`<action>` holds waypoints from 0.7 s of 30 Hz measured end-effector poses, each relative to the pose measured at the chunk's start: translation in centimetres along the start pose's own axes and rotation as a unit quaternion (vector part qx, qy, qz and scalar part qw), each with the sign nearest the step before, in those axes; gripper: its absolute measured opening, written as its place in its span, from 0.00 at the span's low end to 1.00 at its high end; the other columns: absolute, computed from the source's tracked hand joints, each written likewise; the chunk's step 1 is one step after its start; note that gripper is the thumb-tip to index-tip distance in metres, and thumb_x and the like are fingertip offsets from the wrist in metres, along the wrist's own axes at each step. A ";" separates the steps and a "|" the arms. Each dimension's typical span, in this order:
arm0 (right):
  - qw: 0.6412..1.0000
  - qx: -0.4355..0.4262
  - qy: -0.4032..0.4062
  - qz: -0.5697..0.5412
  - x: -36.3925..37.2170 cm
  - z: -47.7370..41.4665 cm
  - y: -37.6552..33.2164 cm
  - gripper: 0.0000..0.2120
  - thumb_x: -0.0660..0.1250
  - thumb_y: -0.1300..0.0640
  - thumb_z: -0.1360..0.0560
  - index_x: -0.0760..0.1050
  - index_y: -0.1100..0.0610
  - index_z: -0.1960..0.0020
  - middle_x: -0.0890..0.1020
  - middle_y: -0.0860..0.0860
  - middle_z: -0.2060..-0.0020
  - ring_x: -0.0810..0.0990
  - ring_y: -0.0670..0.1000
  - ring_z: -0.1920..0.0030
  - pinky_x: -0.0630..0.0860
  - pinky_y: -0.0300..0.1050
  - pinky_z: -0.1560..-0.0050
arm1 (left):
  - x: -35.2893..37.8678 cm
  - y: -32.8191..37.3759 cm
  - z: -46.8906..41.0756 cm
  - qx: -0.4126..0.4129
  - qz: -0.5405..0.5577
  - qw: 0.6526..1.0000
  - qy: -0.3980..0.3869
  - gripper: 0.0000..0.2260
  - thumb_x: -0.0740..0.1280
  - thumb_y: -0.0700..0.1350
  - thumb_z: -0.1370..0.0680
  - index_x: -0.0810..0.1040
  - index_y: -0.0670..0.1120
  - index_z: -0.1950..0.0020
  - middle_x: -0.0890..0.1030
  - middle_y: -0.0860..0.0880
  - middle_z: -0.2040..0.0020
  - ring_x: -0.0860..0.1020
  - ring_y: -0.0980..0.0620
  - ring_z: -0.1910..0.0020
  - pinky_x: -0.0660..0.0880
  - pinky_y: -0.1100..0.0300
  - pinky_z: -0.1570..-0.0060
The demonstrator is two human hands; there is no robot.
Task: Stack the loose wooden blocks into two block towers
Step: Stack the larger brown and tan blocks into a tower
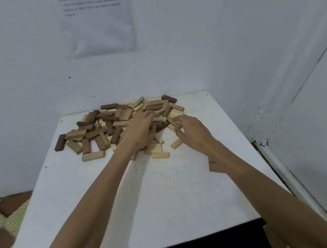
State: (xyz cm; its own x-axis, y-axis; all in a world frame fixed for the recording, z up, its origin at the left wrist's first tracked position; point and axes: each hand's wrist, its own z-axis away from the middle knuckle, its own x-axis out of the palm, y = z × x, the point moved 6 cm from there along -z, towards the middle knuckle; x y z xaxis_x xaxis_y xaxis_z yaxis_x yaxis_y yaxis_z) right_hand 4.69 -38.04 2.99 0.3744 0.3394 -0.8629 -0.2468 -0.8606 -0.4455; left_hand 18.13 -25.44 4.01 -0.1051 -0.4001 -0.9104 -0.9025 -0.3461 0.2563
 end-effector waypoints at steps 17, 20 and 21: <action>0.994 0.105 0.041 0.011 1.7 -4.0 1.4 0.10 0.66 0.54 0.17 0.79 0.62 0.45 0.83 0.59 0.58 0.80 0.59 0.57 0.79 0.53 0.58 | 0.7 -2.0 -1.7 0.013 0.003 0.997 -0.072 0.12 0.68 0.45 0.19 0.78 0.46 0.36 0.81 0.45 0.40 0.76 0.43 0.41 0.73 0.48 0.41; 0.993 0.100 0.064 0.012 1.4 -3.7 1.2 0.09 0.69 0.55 0.19 0.80 0.62 0.48 0.83 0.57 0.59 0.80 0.57 0.58 0.79 0.52 0.60 | 0.5 -2.0 -1.4 -0.006 0.027 0.998 -0.055 0.12 0.70 0.49 0.19 0.79 0.47 0.37 0.78 0.46 0.42 0.75 0.46 0.43 0.71 0.54 0.47; 0.992 0.099 0.072 0.010 1.3 -3.4 1.1 0.09 0.69 0.55 0.19 0.81 0.61 0.50 0.83 0.57 0.60 0.80 0.56 0.60 0.80 0.52 0.61 | 0.3 -2.1 -1.2 -0.012 0.039 0.998 -0.049 0.12 0.70 0.50 0.20 0.79 0.48 0.38 0.78 0.48 0.43 0.75 0.47 0.45 0.70 0.55 0.49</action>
State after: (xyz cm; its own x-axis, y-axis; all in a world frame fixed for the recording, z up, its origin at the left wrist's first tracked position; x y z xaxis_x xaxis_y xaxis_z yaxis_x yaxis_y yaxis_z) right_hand 7.92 -39.83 2.22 0.4887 0.2532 -0.8349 -0.4203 -0.7703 -0.4796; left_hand 20.47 -25.86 3.54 -0.2152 -0.3421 -0.9147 -0.8797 -0.3389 0.3337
